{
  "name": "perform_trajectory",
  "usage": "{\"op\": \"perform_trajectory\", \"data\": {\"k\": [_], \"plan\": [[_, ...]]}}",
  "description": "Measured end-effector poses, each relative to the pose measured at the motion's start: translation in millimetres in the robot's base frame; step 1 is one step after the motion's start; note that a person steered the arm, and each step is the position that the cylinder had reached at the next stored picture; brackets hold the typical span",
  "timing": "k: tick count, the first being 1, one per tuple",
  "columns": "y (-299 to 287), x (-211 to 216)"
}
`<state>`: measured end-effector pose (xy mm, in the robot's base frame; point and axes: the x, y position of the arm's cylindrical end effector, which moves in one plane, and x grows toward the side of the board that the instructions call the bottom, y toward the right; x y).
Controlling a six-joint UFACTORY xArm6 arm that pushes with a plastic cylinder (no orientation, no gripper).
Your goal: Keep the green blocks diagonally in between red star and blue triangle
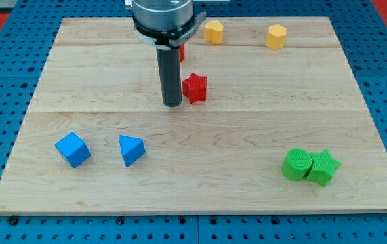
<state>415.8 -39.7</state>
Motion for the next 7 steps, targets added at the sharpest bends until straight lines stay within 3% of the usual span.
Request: {"op": "perform_trajectory", "data": {"k": [2, 3, 4, 5, 6, 7], "plan": [[73.5, 10.8], [119.7, 40.4], [229.2, 58.9], [301.7, 113.5], [318.3, 171.2], [290.8, 170.4]]}}
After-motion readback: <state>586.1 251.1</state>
